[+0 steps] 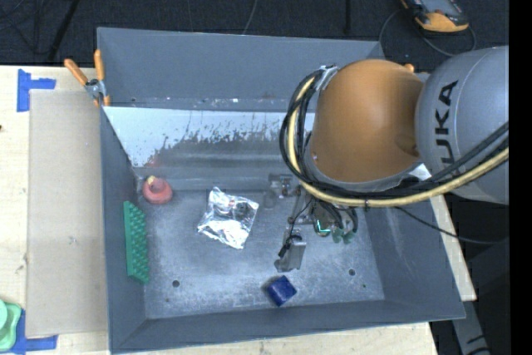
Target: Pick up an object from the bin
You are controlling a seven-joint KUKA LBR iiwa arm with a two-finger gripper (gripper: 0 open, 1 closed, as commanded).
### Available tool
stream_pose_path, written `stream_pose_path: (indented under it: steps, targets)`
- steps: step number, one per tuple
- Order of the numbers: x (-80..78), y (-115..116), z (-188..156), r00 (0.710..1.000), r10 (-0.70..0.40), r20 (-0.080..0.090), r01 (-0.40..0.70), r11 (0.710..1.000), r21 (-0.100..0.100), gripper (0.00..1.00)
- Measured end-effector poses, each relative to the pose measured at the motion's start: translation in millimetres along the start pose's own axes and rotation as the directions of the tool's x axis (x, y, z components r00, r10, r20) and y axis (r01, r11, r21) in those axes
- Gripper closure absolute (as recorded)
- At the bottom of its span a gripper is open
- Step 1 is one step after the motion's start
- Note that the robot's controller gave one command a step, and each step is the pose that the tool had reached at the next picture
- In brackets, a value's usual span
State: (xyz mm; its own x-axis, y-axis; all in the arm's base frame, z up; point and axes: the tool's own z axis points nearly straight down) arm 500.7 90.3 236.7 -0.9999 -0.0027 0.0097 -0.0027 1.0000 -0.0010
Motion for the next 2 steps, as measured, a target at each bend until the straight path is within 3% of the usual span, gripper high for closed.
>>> stream_pose_path:
  steps: [1, 2]
  targets:
    - [-90.1, 46, 170, 0.982, -0.189, 0.009, 0.189, 0.982, 0.0, 0.0]
    - [-104.6, 6, 134, 0.981, -0.195, 0.015, 0.195, 0.981, 0.002, 0.0]
